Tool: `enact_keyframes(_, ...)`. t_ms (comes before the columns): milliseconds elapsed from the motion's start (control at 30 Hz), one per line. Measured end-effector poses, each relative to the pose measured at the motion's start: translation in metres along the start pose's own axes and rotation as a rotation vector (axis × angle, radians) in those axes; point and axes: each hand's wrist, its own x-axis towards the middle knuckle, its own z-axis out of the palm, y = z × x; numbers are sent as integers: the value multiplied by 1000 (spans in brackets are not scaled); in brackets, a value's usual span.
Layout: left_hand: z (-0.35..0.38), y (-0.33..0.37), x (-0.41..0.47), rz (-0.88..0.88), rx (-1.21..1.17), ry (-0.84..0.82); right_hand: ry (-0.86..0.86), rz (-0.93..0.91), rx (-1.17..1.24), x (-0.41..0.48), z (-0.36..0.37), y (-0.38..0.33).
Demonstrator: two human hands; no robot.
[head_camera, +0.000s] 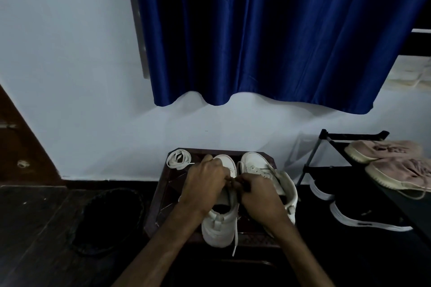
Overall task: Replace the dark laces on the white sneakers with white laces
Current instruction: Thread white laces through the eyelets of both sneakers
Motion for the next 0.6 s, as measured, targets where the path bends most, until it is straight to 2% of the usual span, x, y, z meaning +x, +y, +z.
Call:
enact_keyframes(200,-3,-2,2,-19,-152,-6,65,90,-3,4,1,0)
enact_keyframes(333,-4,-14,6,3,-189,-35,26,105,50,8,0,-3)
enact_keyframes(500,-4,-39,10,59,-335,-252,-18,124,0,10,5,-9)
enact_keyframes(600,-3,-60,15,55,-474,-378,33,182,13,4,8,-12)
